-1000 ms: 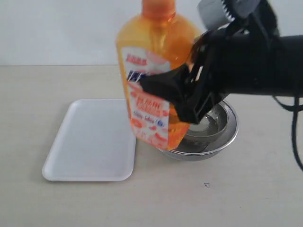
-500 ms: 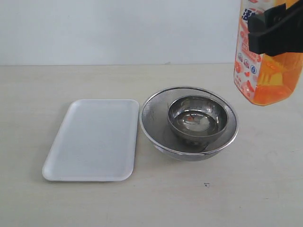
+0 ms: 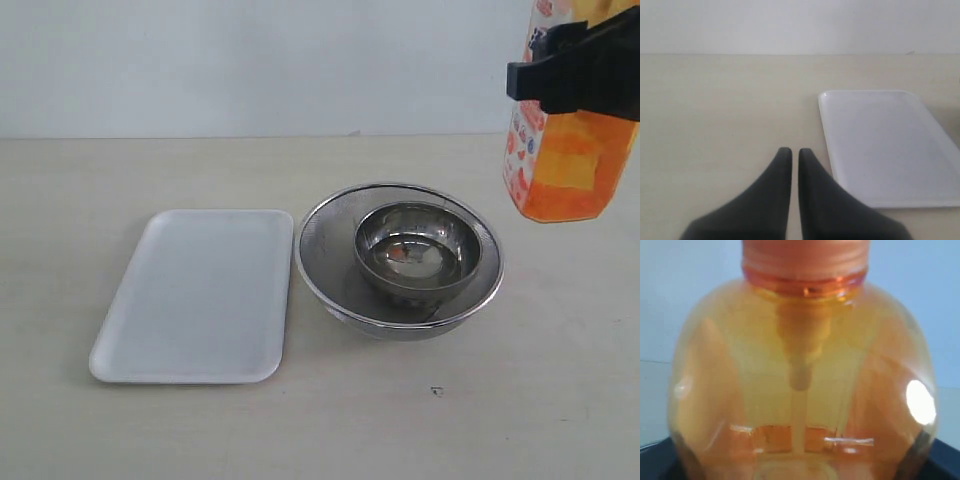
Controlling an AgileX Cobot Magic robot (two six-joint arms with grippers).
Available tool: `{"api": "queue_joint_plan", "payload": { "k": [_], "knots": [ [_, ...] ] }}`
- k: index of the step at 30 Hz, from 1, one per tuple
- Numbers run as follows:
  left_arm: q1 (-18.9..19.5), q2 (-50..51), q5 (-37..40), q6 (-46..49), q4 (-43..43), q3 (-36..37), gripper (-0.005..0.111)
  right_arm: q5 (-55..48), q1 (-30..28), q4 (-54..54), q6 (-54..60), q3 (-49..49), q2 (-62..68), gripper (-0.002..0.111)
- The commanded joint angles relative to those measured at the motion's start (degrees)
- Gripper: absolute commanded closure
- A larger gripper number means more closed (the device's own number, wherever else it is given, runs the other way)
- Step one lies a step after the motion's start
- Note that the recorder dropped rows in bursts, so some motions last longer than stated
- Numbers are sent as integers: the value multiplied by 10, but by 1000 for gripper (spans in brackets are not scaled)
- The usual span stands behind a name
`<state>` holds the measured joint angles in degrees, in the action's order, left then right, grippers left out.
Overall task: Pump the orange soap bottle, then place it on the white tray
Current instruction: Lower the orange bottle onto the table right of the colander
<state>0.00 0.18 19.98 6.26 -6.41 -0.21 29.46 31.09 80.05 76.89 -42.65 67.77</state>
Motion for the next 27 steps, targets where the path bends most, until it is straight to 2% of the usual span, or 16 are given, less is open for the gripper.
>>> {"api": "queue_joint_plan", "payload": {
  "k": [1, 5, 8, 11, 14, 16, 19, 25, 27],
  "knots": [
    [1, -2, -5, -4, -3, 2, 102, -3, -55, -84, -87, -8, 30, 108],
    [1, -2, -5, -4, -3, 2, 102, -100, -140, -182, -171, -8, 44, 108],
    [1, -2, -5, -4, -3, 2, 102, -128, -189, -233, -230, -8, 67, 108],
    [1, -2, -5, -4, -3, 2, 102, -128, -192, -301, -275, -8, 101, 108],
    [1, -2, -5, -4, -3, 2, 102, -100, -192, -421, -423, -7, 152, 108],
    [1, -2, -5, -4, -3, 2, 102, -57, -192, -547, -559, 12, 175, 108],
    [1, -2, -5, -4, -3, 2, 102, 19, -192, -621, -610, 57, 180, 108],
    [1, -2, -5, -4, -3, 2, 102, 162, -192, -660, -671, 140, 180, 108],
    [1, -2, -5, -4, -3, 2, 102, 168, -192, -676, -688, 146, 180, 108]
  ]
}}
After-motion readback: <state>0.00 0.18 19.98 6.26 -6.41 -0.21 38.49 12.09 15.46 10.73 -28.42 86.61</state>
